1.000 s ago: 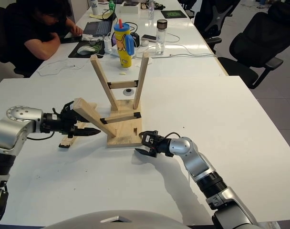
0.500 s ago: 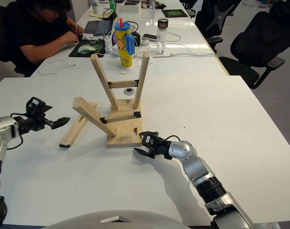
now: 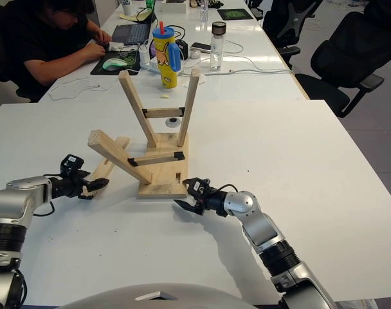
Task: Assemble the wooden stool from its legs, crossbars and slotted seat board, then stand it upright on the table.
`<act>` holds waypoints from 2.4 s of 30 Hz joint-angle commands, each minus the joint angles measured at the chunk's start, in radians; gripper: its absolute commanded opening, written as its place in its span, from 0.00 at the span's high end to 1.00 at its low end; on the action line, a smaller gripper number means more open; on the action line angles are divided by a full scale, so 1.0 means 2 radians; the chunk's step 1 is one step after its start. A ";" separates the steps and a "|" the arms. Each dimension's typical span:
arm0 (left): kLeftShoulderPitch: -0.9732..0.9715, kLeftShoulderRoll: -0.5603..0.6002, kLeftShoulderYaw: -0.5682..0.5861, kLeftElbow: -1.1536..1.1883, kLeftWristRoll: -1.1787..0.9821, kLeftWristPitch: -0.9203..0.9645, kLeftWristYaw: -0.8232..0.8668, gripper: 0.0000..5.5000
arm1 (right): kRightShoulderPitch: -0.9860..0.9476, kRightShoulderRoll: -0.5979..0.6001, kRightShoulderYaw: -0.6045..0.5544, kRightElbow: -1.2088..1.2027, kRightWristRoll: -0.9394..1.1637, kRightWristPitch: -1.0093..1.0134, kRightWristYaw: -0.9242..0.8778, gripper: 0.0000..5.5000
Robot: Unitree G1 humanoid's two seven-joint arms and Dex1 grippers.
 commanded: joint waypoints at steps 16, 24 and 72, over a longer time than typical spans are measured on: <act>-0.064 -0.008 0.020 0.056 0.032 -0.077 0.021 0.62 | 0.073 -0.008 -0.112 -0.217 0.165 0.142 -0.001 0.39; -0.161 -0.023 0.151 0.002 -0.115 -0.119 -0.025 0.62 | 0.055 -0.033 -0.216 -0.177 0.207 0.159 -0.032 0.39; -0.037 -0.024 -0.047 -0.331 -0.418 0.138 -0.099 0.62 | -0.032 -0.169 -0.374 -0.152 0.726 0.382 0.054 0.51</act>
